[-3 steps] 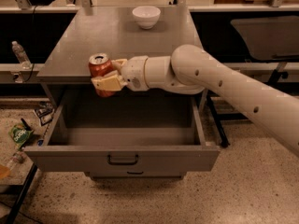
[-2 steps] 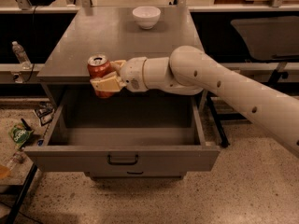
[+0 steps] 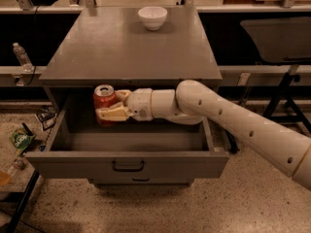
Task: Place coke can into top drawer
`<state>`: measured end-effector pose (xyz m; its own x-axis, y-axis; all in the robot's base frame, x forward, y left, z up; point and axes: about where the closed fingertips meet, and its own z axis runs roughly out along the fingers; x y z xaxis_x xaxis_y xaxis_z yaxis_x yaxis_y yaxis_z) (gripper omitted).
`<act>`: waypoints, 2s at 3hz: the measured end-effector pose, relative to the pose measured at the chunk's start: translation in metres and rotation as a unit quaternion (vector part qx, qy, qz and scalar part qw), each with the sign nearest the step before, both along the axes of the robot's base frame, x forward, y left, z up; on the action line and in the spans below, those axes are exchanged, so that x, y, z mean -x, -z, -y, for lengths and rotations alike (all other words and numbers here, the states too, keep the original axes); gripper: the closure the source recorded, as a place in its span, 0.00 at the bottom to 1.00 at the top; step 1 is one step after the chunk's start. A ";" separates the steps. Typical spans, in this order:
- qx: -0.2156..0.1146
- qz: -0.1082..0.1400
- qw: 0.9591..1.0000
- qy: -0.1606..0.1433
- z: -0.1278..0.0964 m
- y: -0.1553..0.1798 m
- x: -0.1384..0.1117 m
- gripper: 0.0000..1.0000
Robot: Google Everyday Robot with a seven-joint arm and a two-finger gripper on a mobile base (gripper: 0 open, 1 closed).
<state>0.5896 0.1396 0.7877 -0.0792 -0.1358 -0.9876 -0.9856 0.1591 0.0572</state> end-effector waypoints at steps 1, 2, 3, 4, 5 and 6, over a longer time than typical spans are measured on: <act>0.015 0.014 0.999 -0.032 -0.005 0.032 0.002 1.00; 0.024 0.016 0.999 -0.045 -0.009 0.066 0.003 1.00; 0.025 0.019 0.999 -0.036 -0.013 0.097 -0.004 0.81; 0.040 0.020 0.999 -0.017 -0.012 0.122 -0.013 0.58; 0.050 0.017 0.999 -0.004 -0.010 0.133 -0.021 0.35; 0.056 0.010 0.998 0.006 -0.006 0.138 -0.026 0.12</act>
Offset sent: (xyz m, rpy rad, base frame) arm 0.0002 0.0078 -0.1078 -0.0695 -0.0328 0.1079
